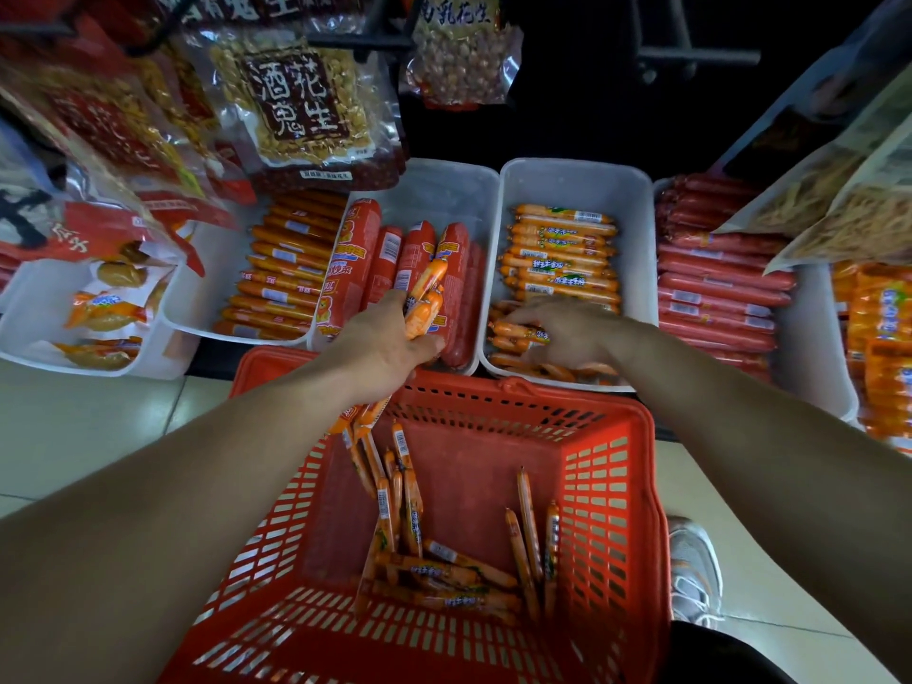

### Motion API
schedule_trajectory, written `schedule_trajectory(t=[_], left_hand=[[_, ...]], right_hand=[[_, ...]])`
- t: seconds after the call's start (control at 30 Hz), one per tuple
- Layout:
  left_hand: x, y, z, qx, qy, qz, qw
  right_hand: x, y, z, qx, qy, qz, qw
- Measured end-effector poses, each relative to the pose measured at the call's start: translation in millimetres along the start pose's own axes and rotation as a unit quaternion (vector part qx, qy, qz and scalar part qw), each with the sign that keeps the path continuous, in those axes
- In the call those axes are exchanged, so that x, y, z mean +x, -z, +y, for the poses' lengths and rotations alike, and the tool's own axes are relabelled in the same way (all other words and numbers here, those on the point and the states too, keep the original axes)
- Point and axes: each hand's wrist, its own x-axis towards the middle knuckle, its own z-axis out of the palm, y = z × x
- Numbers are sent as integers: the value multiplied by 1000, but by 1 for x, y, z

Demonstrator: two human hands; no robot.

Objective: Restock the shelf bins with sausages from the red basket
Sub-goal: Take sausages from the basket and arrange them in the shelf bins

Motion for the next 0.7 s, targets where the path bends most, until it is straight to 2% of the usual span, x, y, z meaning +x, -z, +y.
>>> schedule_trajectory(t=[0.1, 0.17, 0.27, 0.43, 0.5, 0.57, 0.7], left_hand=[[8, 5, 14, 7, -22, 9, 1000], [18, 10, 29, 27, -46, 13, 998], [41, 11, 55, 94, -98, 7, 991], [86, -17, 97, 203, -163, -56, 964], [98, -37, 112, 234, -186, -82, 951], [110, -58, 125, 268, -213, -89, 935], [129, -90, 145, 354, -249, -76, 898]], right_hand=[[-3, 0, 1, -40, -30, 57, 997], [-13, 1, 4, -15, -81, 106, 991], [-38, -1, 21, 19, -84, 153, 984], [-89, -17, 57, 18, -132, 322, 937], [-100, -33, 70, 30, -182, 343, 921], [-107, -49, 80, 89, -218, 329, 915], [-106, -62, 87, 173, -223, 352, 892]])
